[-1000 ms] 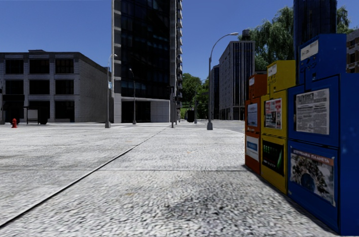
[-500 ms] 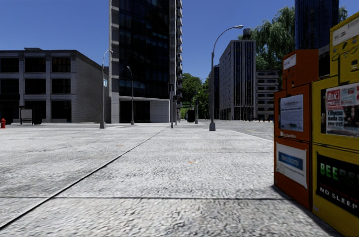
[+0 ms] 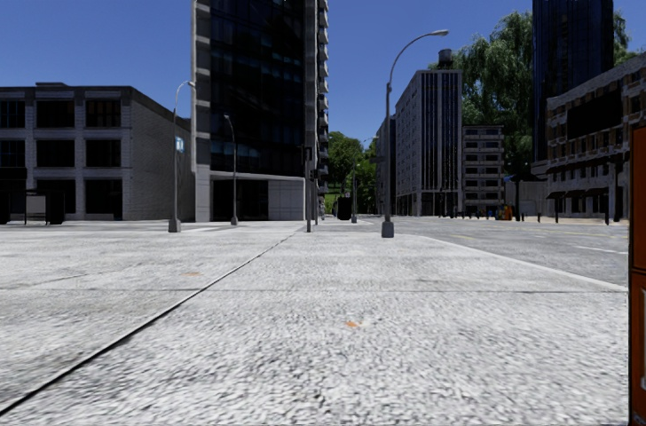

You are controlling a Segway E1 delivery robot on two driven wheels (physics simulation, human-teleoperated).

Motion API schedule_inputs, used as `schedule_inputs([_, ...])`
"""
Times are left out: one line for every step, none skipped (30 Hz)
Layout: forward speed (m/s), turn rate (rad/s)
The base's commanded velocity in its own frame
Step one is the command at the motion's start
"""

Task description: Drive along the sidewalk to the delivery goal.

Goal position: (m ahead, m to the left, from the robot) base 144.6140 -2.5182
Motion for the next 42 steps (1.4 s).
schedule_inputs([2.00,0.00])
schedule_inputs([2.00,0.00])
schedule_inputs([2.00,0.00])
schedule_inputs([2.00,0.00])
schedule_inputs([2.00,0.00])
schedule_inputs([2.00,0.00])
schedule_inputs([2.00,0.00])
schedule_inputs([2.00,0.00])
schedule_inputs([2.00,0.00])
schedule_inputs([2.00,0.00])
schedule_inputs([2.00,0.00])
schedule_inputs([2.00,0.00])
schedule_inputs([2.00,0.00])
schedule_inputs([2.00,0.00])
schedule_inputs([2.00,0.00])
schedule_inputs([2.00,0.00])
schedule_inputs([2.00,0.00])
schedule_inputs([2.00,0.00])
schedule_inputs([2.00,0.00])
schedule_inputs([2.00,0.00])
schedule_inputs([2.00,0.00])
schedule_inputs([2.00,0.00])
schedule_inputs([2.00,0.00])
schedule_inputs([2.00,0.00])
schedule_inputs([2.00,0.00])
schedule_inputs([2.00,0.00])
schedule_inputs([2.00,0.00])
schedule_inputs([2.00,0.00])
schedule_inputs([2.00,0.00])
schedule_inputs([2.00,0.00])
schedule_inputs([2.00,0.00])
schedule_inputs([2.00,0.00])
schedule_inputs([2.00,0.00])
schedule_inputs([2.00,0.00])
schedule_inputs([2.00,0.00])
schedule_inputs([2.00,0.00])
schedule_inputs([2.00,0.00])
schedule_inputs([2.00,0.00])
schedule_inputs([2.00,0.00])
schedule_inputs([2.00,0.00])
schedule_inputs([2.00,0.00])
schedule_inputs([2.00,0.00])
